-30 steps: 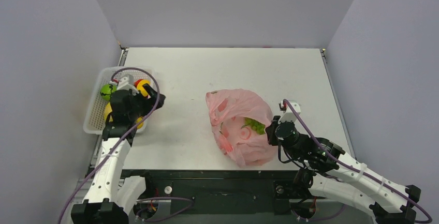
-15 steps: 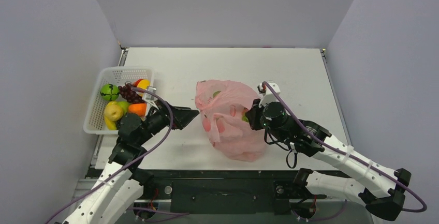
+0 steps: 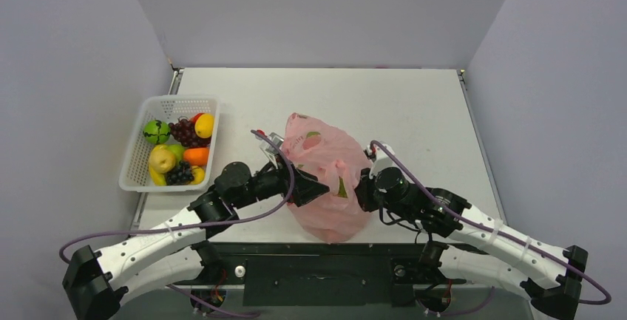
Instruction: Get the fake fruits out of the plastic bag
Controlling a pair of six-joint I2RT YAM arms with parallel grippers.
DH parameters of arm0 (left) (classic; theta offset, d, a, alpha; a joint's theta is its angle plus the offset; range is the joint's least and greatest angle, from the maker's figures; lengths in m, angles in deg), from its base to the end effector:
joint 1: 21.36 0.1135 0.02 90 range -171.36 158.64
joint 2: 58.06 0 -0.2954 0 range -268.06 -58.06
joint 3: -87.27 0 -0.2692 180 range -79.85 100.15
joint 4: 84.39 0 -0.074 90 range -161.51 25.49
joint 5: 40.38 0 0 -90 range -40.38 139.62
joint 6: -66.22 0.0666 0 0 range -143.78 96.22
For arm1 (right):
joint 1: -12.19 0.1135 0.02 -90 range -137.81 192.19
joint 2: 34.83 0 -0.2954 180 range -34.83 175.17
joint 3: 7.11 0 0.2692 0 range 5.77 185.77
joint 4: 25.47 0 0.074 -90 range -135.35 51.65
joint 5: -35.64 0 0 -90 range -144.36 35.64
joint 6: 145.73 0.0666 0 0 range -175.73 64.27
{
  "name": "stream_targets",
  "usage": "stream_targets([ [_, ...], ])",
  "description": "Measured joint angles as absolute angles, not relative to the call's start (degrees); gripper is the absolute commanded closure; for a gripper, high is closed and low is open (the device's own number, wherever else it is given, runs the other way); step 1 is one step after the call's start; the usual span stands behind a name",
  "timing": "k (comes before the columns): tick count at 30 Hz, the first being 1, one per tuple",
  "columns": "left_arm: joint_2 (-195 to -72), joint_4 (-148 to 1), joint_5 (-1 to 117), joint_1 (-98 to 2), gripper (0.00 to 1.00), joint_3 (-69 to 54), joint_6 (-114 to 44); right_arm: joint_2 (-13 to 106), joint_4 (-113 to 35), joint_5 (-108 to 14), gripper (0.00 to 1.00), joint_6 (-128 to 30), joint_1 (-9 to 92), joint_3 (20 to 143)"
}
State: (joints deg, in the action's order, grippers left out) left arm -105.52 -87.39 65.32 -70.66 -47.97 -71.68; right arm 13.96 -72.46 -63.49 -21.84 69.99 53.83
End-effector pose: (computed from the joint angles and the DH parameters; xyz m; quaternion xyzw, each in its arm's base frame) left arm 0.1346 -0.1841 0.3192 0.1054 0.6974 -0.5905 0.3922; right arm 0.1173 0.1664 0.3125 -0.1470 0.8720 0.2820 0.3721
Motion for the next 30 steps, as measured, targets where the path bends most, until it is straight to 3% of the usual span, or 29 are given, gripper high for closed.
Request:
stream_targets([
  [7, -112.6, -81.2, 62.2, -75.8, 0.20, -41.3, -65.3, 10.4, -80.3, -61.3, 1.00, -14.0, 70.0, 43.9],
  [14, -110.0, -73.7, 58.9, -76.1, 0.18, -34.5, -59.0, 10.1, -85.0, -61.2, 1.00, -11.7, 70.0, 43.6],
  [16, -109.8, -72.9, 58.8, -76.1, 0.19, -34.0, -58.2, 9.5, -85.4, -61.2, 0.95, -11.7, 70.0, 43.6],
  [20, -113.8, -74.7, 59.0, -78.7, 0.21, -34.0, -58.1, 9.2, -85.6, -61.5, 0.81, -11.7, 70.0, 43.6],
  [25, -124.8, -78.2, 59.0, -86.8, 0.25, -34.2, -58.7, 9.6, -86.2, -63.8, 0.42, -10.8, 70.0, 44.5],
  [27, -127.9, -79.1, 59.3, -89.3, 0.26, -34.6, -59.3, 10.3, -86.5, -66.7, 0.33, -9.9, 70.0, 45.7],
  [30, -131.2, -80.0, 59.2, -93.0, 0.26, -35.2, -59.8, 12.1, -86.5, -71.4, 0.29, -8.5, 69.8, 47.0],
])
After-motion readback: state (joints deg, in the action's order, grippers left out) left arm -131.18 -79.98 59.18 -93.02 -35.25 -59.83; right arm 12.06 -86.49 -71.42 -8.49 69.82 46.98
